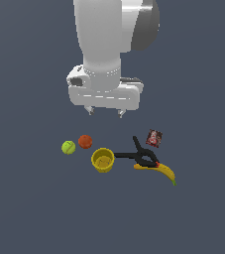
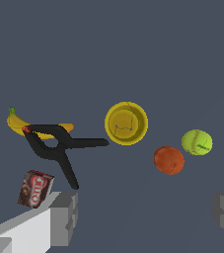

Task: Pick up a designated object from a clutter of objects.

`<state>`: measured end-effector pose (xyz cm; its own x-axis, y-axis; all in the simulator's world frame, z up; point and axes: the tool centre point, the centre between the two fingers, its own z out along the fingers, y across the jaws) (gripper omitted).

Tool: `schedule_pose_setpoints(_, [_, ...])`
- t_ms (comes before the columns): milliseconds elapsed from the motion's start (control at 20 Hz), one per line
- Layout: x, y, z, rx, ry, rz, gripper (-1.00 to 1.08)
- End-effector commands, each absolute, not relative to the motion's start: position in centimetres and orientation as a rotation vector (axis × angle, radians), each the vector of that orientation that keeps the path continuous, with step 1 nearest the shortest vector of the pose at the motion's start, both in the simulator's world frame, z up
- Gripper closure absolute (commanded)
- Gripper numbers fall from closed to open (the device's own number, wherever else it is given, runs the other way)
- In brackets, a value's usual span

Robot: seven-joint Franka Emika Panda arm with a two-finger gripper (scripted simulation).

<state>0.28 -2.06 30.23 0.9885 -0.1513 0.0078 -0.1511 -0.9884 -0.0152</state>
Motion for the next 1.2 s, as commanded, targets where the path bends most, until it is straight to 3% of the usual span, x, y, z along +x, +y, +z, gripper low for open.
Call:
schedule_pose_setpoints(0, [0.4, -0.9, 29.0, -3.122, 0.261, -0.012, -0.92])
schedule_pose_setpoints(600, [0.0, 7.5, 21.0, -3.13, 0.42, -0.014, -0.92])
schedule_pose_setpoints(1150, [-3.1, 15.7, 13.5, -3.11, 0.56, -0.017, -0.92])
